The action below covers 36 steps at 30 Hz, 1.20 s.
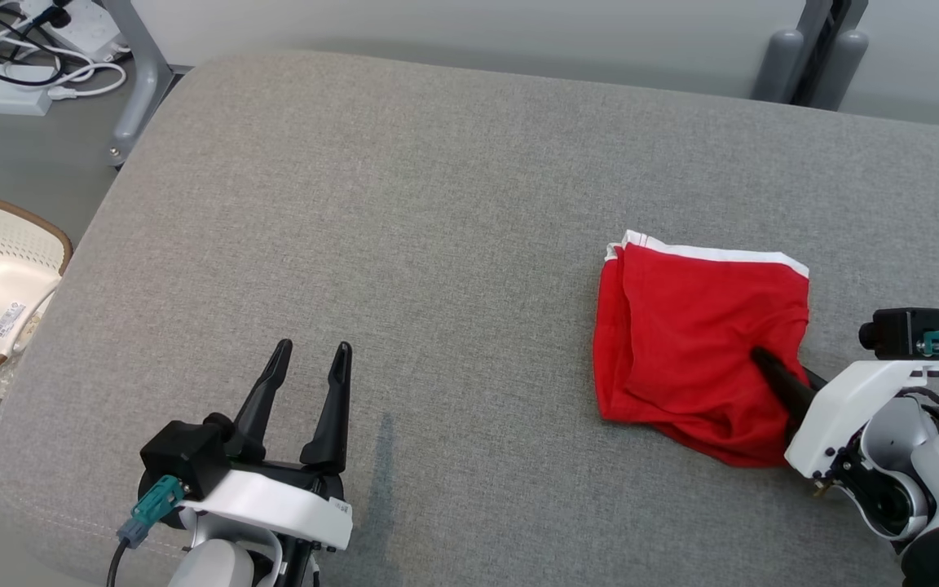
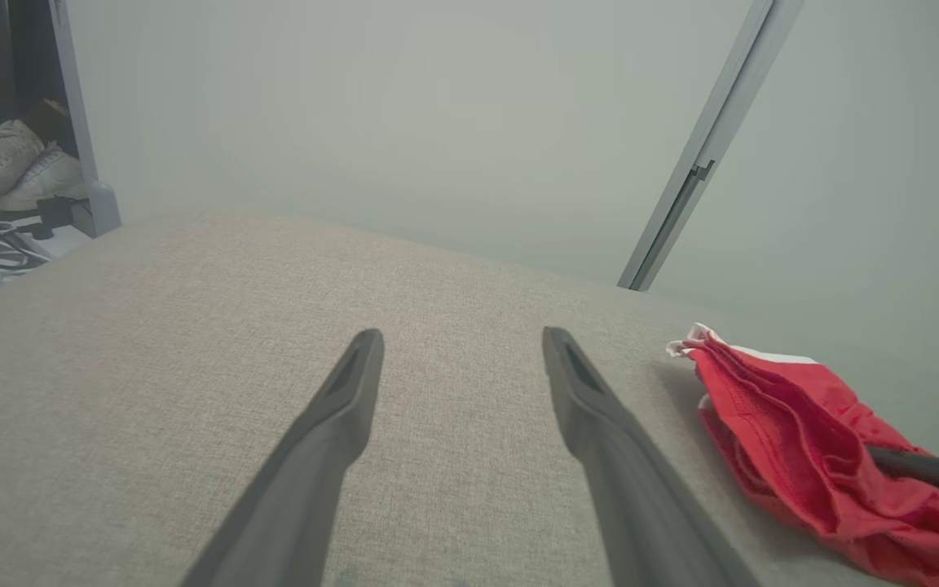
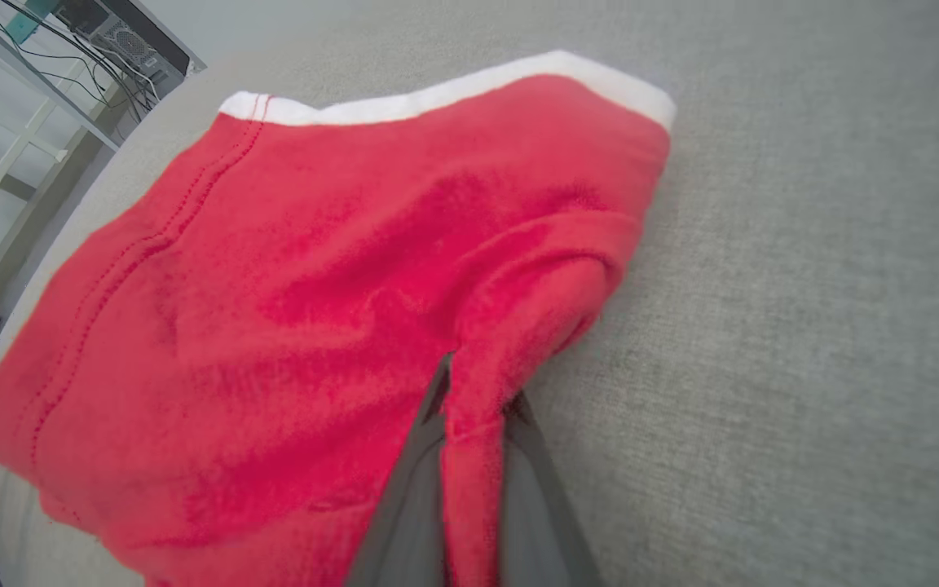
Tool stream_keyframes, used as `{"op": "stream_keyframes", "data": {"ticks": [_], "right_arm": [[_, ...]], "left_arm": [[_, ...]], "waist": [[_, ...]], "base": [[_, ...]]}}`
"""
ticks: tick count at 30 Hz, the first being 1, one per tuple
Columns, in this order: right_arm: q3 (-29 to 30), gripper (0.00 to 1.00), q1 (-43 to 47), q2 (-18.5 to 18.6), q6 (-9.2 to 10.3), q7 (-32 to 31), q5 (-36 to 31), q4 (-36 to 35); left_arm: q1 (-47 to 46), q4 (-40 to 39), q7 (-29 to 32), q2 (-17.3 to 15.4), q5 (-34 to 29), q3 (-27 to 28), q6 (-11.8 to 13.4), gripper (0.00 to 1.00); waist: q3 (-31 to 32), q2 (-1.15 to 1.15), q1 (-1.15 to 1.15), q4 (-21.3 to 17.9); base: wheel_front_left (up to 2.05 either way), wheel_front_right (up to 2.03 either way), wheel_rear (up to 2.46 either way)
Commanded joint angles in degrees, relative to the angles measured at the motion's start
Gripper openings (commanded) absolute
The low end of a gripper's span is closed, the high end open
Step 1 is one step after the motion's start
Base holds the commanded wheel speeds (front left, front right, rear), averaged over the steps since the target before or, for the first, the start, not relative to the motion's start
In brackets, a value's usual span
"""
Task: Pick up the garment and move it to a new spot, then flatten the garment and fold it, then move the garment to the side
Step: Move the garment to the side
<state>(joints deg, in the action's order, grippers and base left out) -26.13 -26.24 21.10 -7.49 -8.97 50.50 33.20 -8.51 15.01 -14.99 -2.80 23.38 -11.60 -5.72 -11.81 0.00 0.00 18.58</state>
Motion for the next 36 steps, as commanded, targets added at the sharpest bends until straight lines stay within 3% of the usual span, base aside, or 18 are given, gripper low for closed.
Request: {"op": "stream_keyframes", "data": {"ticks": [1,10,19,26,32,36], "right_arm": [[-0.93,0.0,-0.49,0.93,0.0,1.26,0.02,-0.06],[-8.45,0.0,-2.69,5.71,0.0,6.67,-5.64,-0.01],[-14.66,0.0,-7.84,12.24,0.01,7.14,-10.82,-0.84],[-22.63,0.0,-14.9,22.21,0.03,5.82,-15.96,-6.66],[-23.84,0.0,-20.65,31.54,0.02,4.5,-15.78,-10.21],[-23.72,0.0,-22.99,35.89,0.02,3.97,-17.84,-10.75]], "left_arm": [[-0.33,0.05,-0.15,-0.25,-0.12,0.06,0.24,1.0],[0.79,-0.43,-0.15,-0.22,-0.37,0.48,0.09,1.0],[-0.44,-2.62,-0.15,-0.23,0.53,-2.25,-0.82,1.0],[-2.92,-3.99,-0.15,-0.23,-0.4,-5.31,-1.29,1.0],[-7.02,-4.51,-0.15,-0.26,-1.63,-7.73,-1.61,1.0],[-9.75,-3.89,-0.15,-0.26,-2.34,-9.87,-1.74,1.0]], "waist": [[0.4,0.0,0.0,-0.11],[2.05,0.0,0.0,-1.85],[0.86,0.0,0.0,-7.0],[-2.08,0.0,0.0,-12.94],[-6.93,0.0,0.0,-17.75],[-10.28,0.0,0.0,-19.16]], "base": [[0.0,0.0,0.0],[0.0,0.0,0.0],[0.0,0.0,0.0],[0.0,0.0,0.0],[0.0,0.0,0.0],[0.0,0.0,0.0]]}}
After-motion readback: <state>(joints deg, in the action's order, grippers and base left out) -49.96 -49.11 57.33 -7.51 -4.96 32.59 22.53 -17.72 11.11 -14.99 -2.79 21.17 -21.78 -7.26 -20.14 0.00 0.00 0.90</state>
